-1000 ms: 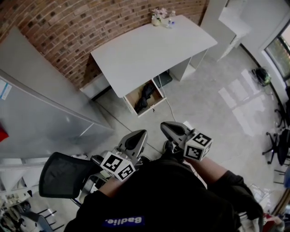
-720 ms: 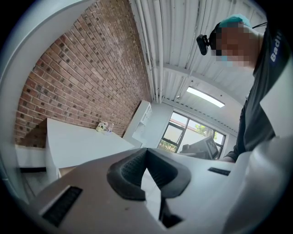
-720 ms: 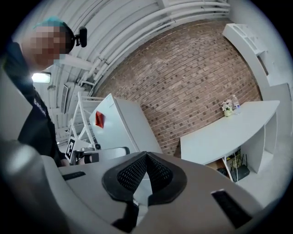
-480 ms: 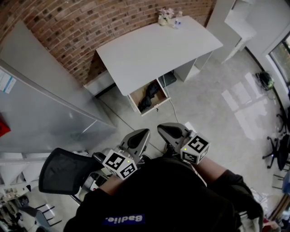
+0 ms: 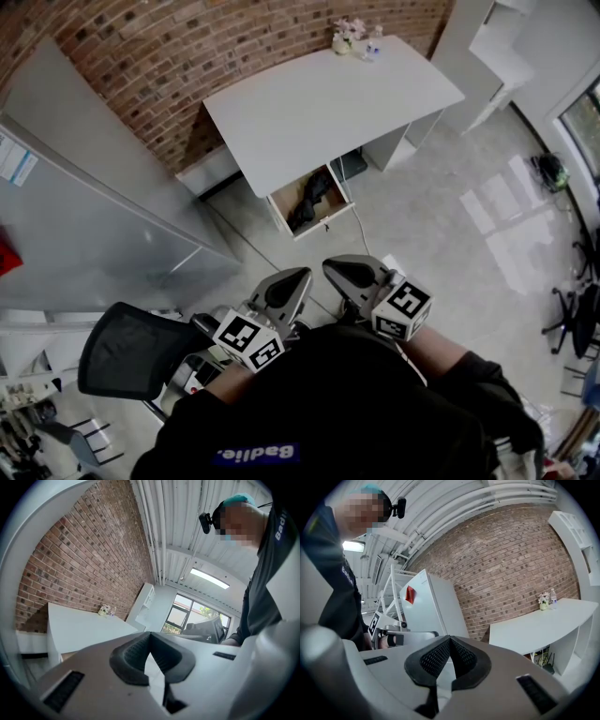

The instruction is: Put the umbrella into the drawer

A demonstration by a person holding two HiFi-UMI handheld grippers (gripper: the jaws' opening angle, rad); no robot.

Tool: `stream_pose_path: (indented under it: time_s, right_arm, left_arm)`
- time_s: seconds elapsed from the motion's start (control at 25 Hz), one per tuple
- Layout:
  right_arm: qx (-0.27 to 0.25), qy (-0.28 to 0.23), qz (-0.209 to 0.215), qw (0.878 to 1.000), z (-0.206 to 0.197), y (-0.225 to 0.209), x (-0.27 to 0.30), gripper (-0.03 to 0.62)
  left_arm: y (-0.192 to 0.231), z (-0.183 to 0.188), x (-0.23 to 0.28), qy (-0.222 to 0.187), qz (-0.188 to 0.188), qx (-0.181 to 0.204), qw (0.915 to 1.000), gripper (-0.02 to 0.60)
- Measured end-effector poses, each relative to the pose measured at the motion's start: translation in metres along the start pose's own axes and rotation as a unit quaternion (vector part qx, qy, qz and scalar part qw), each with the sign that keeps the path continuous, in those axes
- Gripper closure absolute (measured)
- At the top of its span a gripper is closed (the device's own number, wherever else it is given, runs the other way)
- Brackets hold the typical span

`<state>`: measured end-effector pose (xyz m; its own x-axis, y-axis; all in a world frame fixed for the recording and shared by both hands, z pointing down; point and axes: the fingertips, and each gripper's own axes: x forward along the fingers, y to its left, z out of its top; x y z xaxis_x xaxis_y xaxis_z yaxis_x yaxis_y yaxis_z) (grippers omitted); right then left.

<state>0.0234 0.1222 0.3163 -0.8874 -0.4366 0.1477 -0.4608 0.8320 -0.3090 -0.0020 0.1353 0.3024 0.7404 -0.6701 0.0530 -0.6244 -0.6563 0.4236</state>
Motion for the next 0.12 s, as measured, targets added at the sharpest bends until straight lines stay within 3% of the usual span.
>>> stream_pose_path:
  time_s: [0.12]
  right_arm:
    - [0.015, -0.008, 0.007, 1.0, 0.0025, 0.0011, 0.0008, 0.565]
  left_arm:
    - [-0.0003, 0.0007, 0.0008, -0.001, 0.0, 0.0, 1.0, 0.584]
